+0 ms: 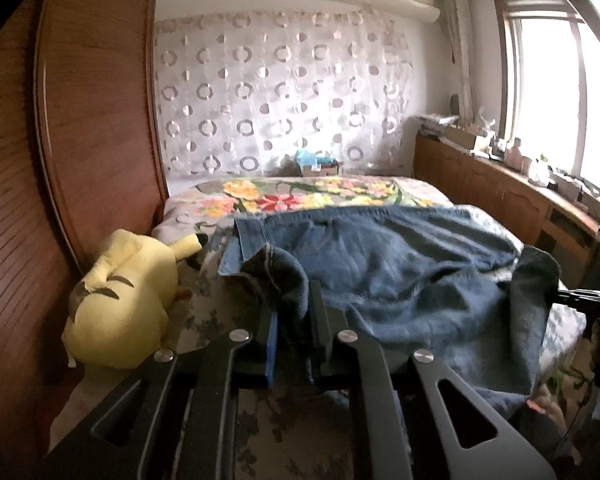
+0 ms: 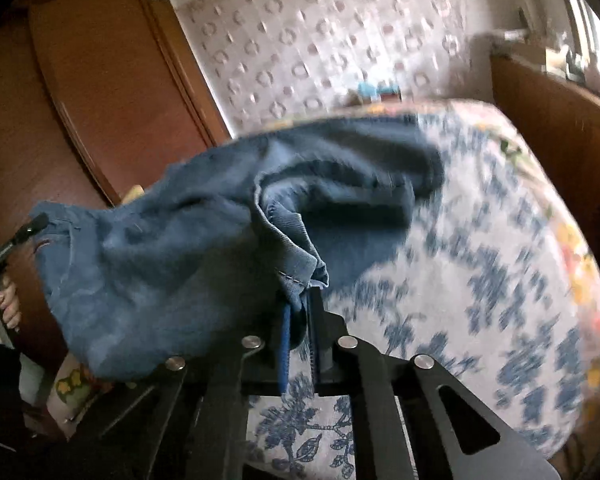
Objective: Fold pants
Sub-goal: 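Lift the held hems with both grippers and carry them toward the waistband, then lay the legs over the waistband and open both grippers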
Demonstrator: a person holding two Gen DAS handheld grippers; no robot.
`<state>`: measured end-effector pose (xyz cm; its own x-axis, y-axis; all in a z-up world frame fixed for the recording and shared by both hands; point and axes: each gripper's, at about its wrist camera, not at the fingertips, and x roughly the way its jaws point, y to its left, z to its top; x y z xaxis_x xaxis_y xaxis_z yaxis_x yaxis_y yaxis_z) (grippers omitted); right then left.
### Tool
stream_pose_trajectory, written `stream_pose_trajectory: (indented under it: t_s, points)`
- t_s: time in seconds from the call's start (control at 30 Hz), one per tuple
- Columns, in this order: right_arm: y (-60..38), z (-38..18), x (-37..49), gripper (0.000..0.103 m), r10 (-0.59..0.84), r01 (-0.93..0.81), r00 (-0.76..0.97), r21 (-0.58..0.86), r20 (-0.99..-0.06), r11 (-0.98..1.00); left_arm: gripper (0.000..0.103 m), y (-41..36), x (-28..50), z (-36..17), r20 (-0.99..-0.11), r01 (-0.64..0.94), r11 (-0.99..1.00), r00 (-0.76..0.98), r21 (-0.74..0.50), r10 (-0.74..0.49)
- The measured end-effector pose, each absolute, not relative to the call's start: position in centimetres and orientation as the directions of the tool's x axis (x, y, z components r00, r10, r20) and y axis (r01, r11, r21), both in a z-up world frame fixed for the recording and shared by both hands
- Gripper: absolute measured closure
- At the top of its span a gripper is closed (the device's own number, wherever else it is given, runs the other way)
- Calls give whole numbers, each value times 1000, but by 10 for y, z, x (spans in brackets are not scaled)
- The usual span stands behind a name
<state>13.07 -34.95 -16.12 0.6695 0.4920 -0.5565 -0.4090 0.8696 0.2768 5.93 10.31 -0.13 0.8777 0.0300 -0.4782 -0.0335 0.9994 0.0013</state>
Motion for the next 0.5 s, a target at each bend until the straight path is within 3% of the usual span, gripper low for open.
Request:
stream_pose_trajectory:
  t_s: [0.23, 0.5]
  points:
    - [-382, -89, 113, 101, 457, -408, 795, 207, -398, 889, 90, 112, 75, 31, -428, -39, 999, 903, -26, 24]
    - [-387, -67, 135, 101, 369, -348, 856, 122, -362, 929, 91, 122, 107, 45, -408, -42, 998, 913, -45, 19]
